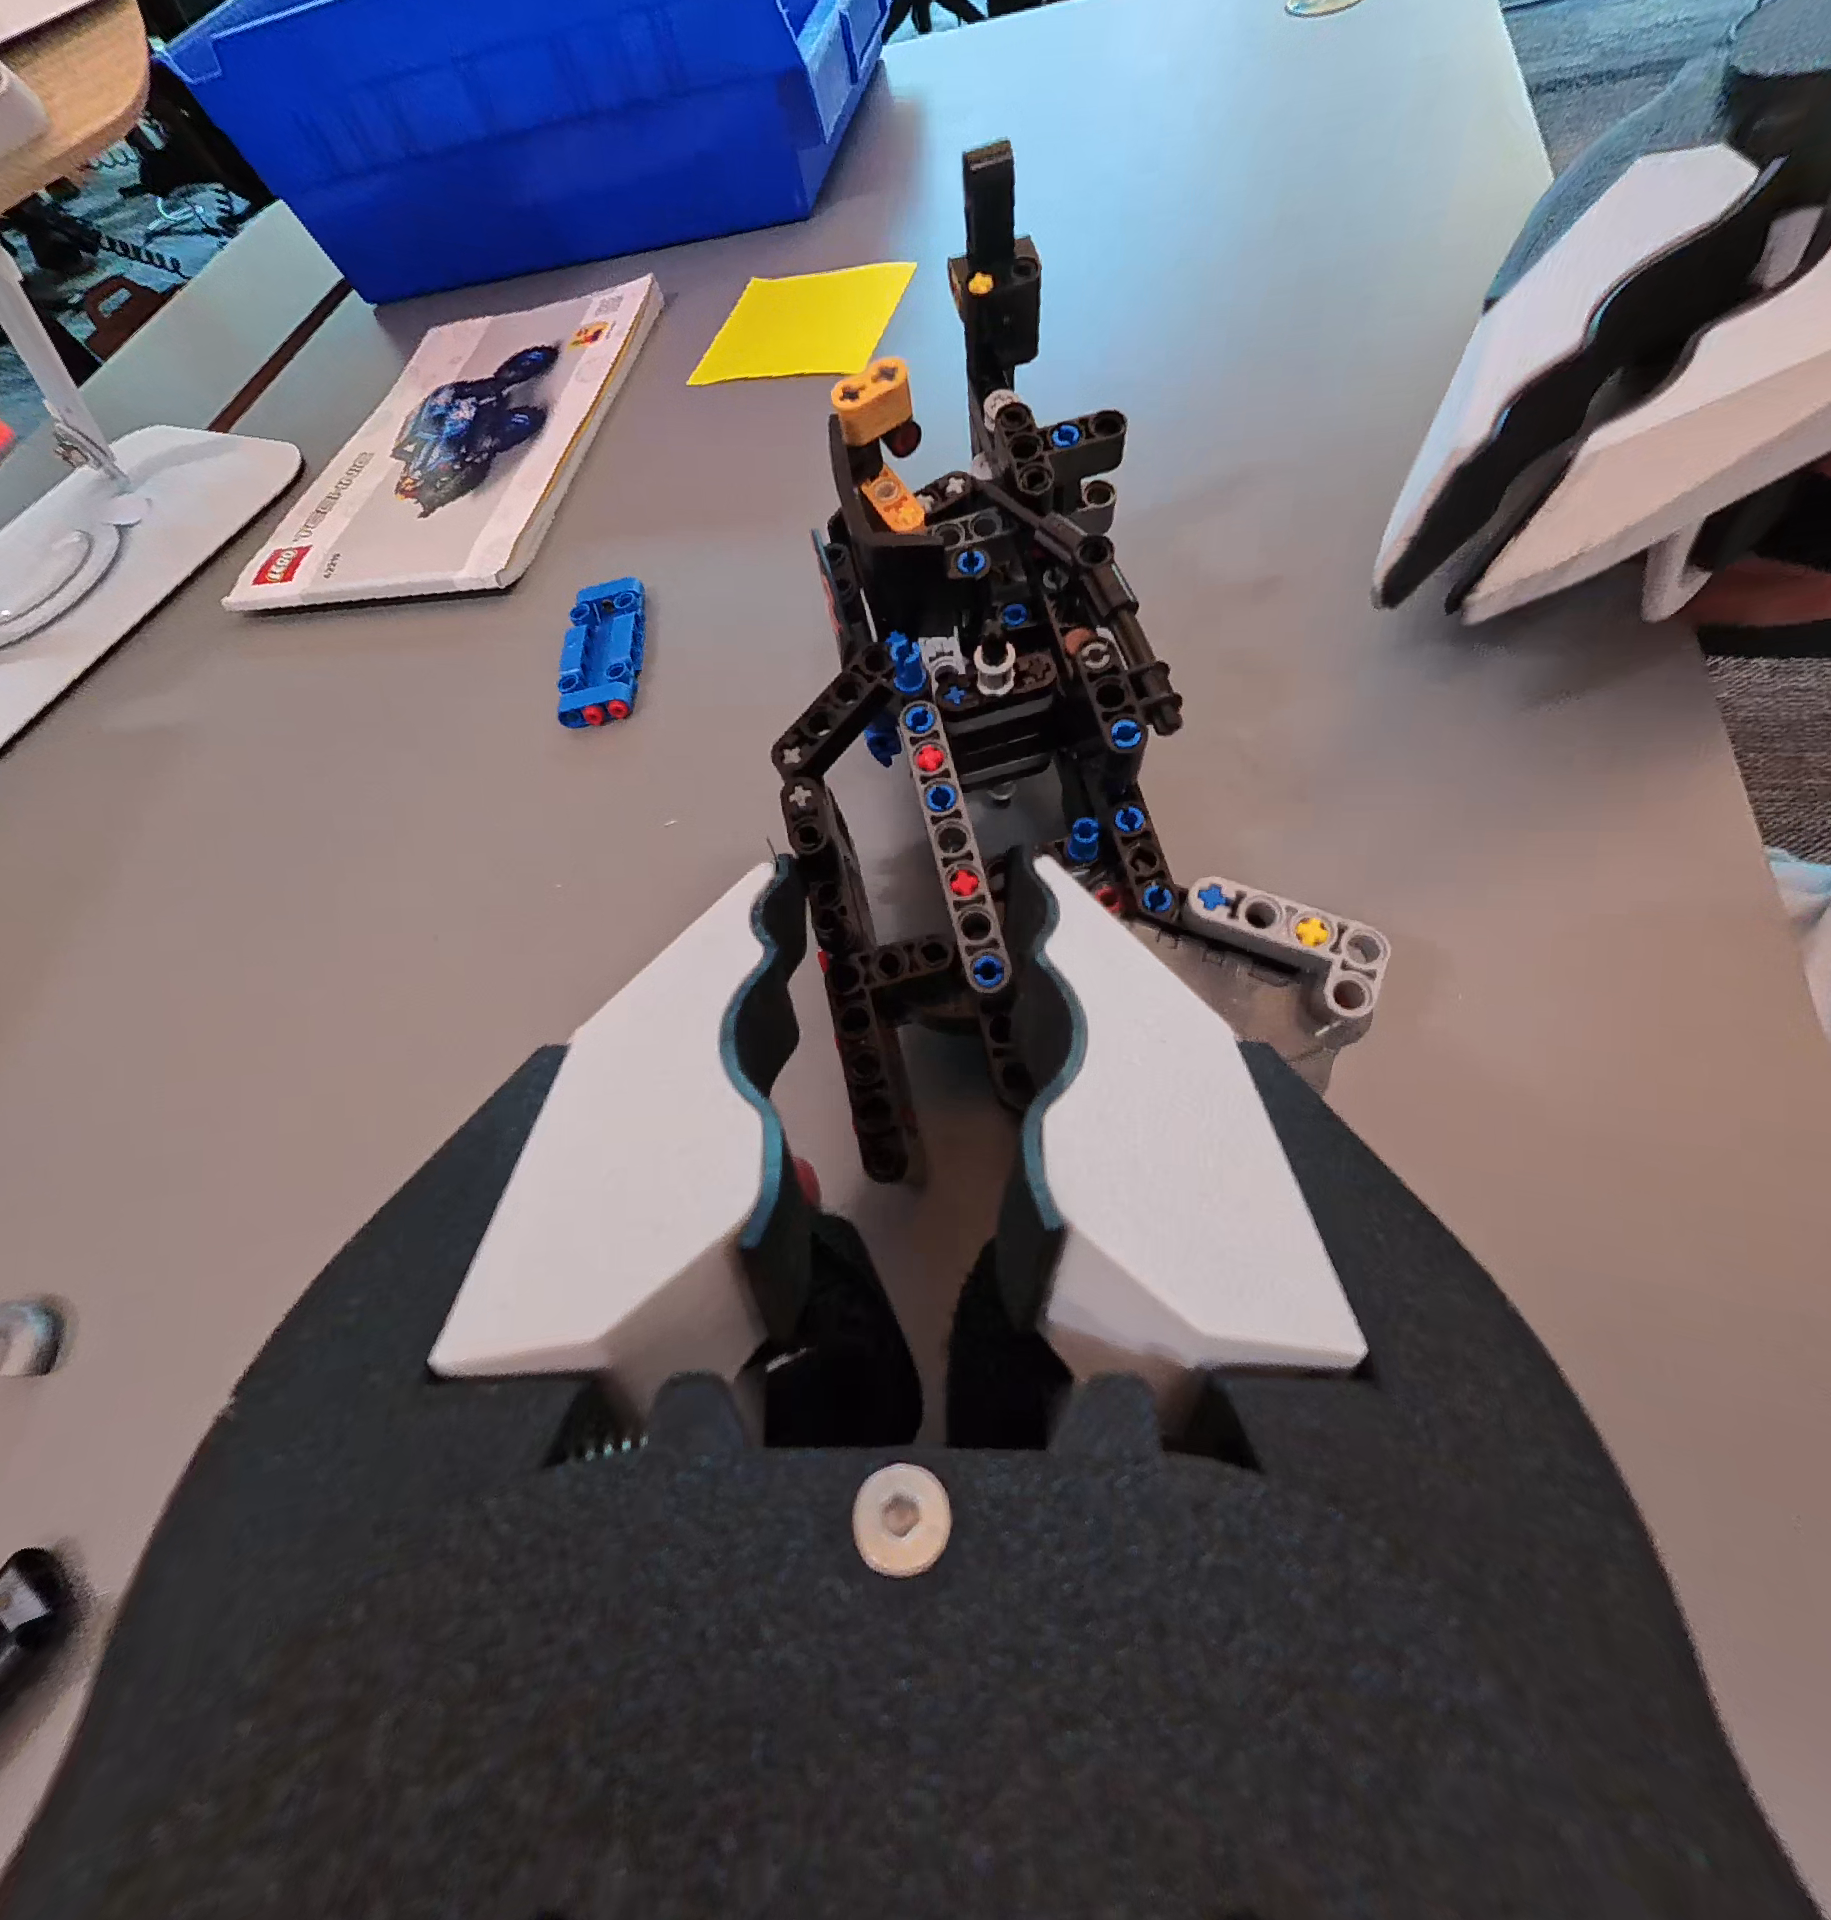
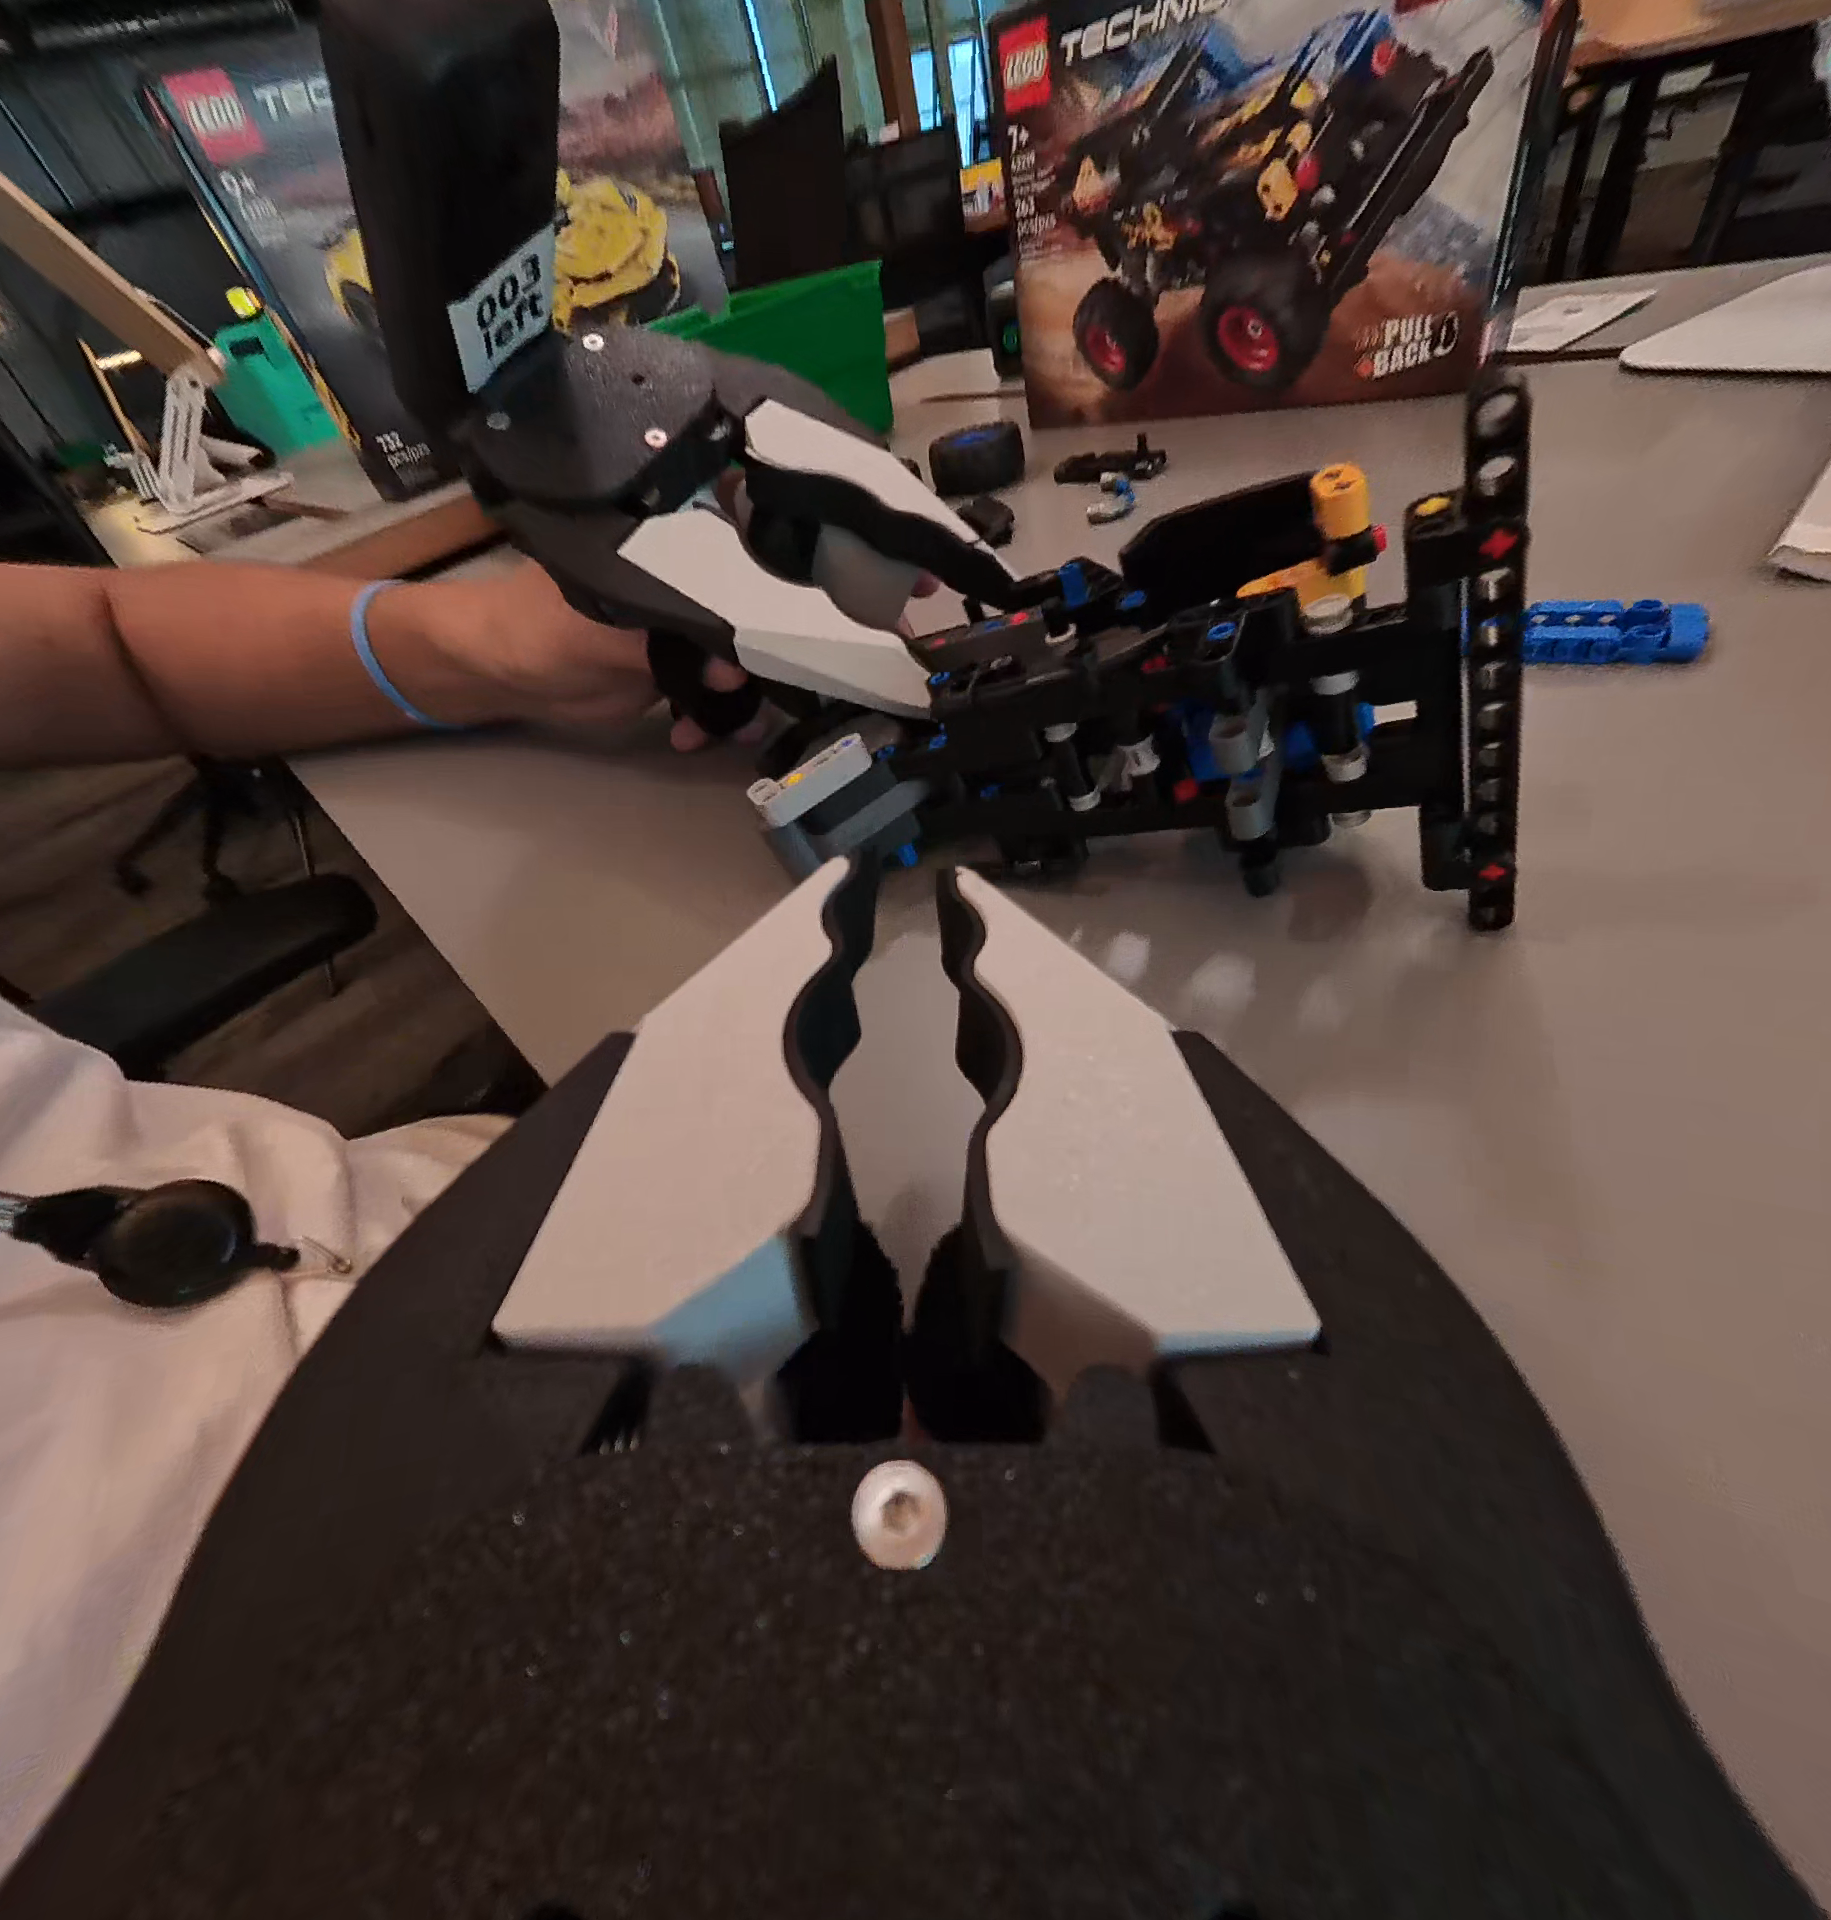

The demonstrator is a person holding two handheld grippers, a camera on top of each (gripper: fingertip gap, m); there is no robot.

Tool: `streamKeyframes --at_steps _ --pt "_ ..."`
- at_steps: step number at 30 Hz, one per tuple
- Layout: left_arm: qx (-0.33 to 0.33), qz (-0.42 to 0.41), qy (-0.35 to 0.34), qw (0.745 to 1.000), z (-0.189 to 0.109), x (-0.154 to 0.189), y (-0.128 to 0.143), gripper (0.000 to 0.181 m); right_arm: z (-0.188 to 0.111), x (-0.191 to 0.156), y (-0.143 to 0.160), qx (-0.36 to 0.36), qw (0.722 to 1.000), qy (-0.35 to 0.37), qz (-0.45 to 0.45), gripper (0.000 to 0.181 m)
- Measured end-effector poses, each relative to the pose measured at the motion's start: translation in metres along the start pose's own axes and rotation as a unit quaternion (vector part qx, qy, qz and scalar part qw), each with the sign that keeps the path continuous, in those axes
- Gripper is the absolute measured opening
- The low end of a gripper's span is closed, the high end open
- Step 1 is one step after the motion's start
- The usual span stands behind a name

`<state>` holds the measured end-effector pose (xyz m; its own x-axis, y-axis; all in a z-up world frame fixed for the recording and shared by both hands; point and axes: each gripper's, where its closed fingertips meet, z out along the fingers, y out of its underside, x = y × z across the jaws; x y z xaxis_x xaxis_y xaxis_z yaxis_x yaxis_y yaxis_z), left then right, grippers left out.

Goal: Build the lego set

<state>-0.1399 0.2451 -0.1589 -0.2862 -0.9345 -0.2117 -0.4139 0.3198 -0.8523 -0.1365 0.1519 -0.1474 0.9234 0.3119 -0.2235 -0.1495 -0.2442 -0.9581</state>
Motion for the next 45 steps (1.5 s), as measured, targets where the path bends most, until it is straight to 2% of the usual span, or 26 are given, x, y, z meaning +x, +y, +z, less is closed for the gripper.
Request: streamKeyframes --at_steps 16,45 --pt "-0.011 -0.034 0.066 0.997 -0.003 0.007 0.005 0.039 0.0 0.001 0.002 0.0 1.0 0.003 -0.005 0.012" --pt "-0.007 -0.013 0.066 0.998 -0.004 0.011 0.005 0.038 0.0 0.001 0.003 -0.002 1.0 0.009 -0.009 0.011"
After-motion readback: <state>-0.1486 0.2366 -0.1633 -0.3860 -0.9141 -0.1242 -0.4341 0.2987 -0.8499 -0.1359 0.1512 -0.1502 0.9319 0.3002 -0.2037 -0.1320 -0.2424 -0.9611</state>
